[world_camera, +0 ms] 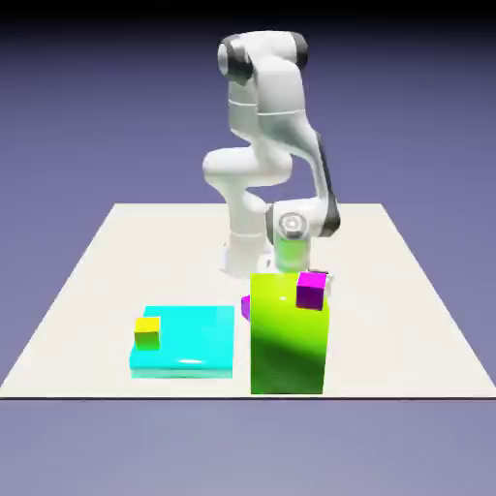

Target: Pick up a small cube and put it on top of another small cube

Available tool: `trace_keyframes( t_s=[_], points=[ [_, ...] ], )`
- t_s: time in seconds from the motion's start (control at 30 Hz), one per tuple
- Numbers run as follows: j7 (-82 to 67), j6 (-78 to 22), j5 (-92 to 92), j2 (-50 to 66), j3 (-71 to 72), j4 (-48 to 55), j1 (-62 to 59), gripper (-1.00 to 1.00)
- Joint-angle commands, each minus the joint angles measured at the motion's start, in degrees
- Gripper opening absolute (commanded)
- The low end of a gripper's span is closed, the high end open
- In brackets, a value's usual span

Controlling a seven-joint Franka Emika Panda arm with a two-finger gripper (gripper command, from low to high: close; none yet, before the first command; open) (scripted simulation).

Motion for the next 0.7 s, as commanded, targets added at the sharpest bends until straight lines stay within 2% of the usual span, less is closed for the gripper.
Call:
trace_keyframes(
  t_s=[0.0, 0.2, 0.67],
  points=[
    [0.48, -2.11, -0.64, -2.08, -0.13, 0.02, -0.01, -1.0],
    [3.01, -8.71, -10.73, -2.41, 7.54, 1.41, 0.4, -1.0],
    [-4.72, -37.86, -45.61, -2.56, 17.98, 17.75, -5.36, -1.0]
  ],
)
